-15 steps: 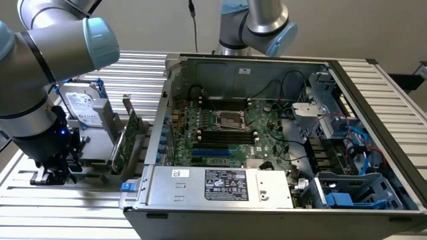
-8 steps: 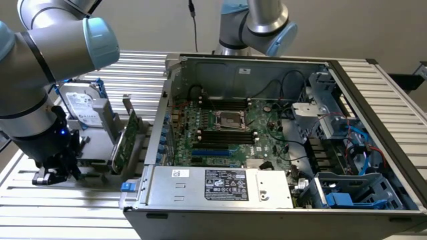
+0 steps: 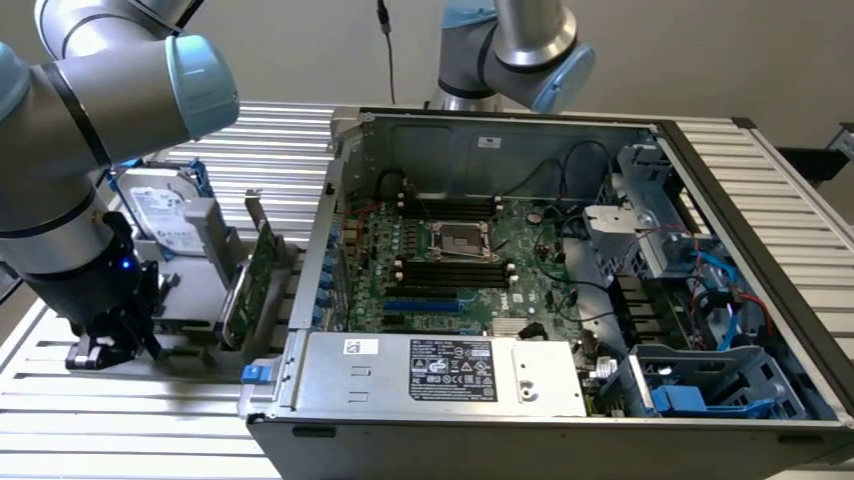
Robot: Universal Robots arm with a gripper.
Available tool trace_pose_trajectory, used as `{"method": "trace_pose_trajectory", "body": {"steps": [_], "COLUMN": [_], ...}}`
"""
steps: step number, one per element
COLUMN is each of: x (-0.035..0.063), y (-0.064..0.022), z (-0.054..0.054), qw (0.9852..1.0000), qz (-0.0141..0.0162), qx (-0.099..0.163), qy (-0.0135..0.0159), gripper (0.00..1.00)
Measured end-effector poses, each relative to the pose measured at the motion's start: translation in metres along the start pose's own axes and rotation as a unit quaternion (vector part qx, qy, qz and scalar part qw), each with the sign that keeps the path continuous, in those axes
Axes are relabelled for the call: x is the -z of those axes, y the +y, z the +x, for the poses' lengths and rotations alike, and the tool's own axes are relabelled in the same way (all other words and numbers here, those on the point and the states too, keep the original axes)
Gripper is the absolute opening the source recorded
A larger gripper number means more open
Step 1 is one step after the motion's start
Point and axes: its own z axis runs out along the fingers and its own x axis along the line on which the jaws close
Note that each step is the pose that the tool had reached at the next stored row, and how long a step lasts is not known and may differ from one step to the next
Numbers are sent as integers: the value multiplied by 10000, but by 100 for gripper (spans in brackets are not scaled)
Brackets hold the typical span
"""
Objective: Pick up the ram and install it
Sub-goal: 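Pick up the ram and move it above insertion slot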
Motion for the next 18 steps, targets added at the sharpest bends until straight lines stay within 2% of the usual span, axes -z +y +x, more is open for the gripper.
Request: {"method": "trace_pose_trajectory", "body": {"steps": [8,11,18], "x": [26,115,434], "y": [1,5,17], "z": [1,2,8], "qw": [10000,10000,10000], "qz": [0,0,-1], "qx": [0,0,0], "qy": [-1,0,0], "gripper": [14,14,14]}}
